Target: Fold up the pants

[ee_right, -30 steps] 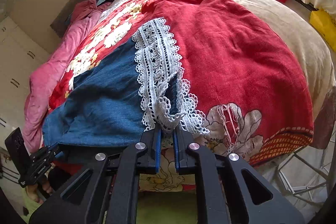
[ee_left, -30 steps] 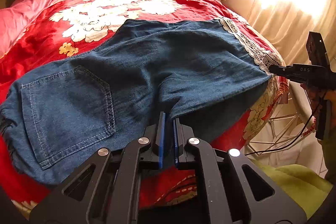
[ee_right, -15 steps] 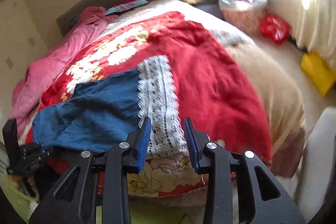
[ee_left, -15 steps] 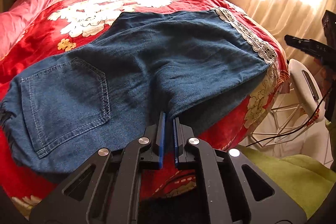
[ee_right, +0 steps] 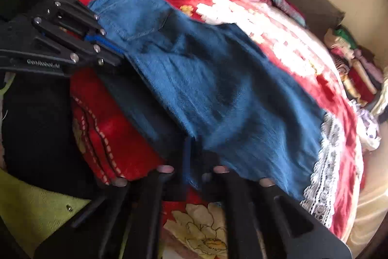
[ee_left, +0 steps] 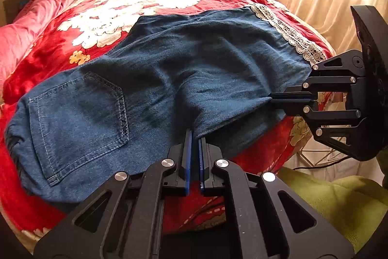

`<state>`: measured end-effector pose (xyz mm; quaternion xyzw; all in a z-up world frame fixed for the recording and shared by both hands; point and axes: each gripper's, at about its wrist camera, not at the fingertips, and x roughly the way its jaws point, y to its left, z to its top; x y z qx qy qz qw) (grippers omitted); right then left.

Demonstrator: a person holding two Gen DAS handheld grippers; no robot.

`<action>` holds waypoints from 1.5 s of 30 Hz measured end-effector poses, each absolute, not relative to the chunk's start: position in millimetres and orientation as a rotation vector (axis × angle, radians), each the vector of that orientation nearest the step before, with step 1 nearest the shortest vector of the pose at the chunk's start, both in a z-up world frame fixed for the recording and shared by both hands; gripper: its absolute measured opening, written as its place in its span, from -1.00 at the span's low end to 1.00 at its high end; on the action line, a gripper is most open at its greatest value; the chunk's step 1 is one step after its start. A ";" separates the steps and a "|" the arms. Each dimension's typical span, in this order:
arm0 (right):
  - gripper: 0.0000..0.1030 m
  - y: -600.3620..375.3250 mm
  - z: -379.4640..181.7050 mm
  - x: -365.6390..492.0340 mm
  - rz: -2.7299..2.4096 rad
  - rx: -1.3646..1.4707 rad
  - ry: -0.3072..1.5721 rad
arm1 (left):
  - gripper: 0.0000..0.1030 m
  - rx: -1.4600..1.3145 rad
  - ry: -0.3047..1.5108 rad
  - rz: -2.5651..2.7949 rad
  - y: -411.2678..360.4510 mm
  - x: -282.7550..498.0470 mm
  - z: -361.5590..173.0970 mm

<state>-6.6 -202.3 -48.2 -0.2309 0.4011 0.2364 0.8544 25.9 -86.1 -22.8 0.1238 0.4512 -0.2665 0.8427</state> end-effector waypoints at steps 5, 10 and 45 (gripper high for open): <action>-0.96 -220.1 -44.2 -18.5 0.553 -0.392 0.863 | -1.00 0.301 0.998 -0.598 -86.3 17.8 -27.8; -0.84 -216.9 -59.2 -16.3 0.561 -0.361 0.901 | -0.99 0.321 1.037 -0.600 -85.9 18.0 -39.3; -0.28 -333.3 -54.3 13.4 0.219 0.050 0.893 | -0.24 -0.088 0.947 -0.028 96.5 61.1 -24.9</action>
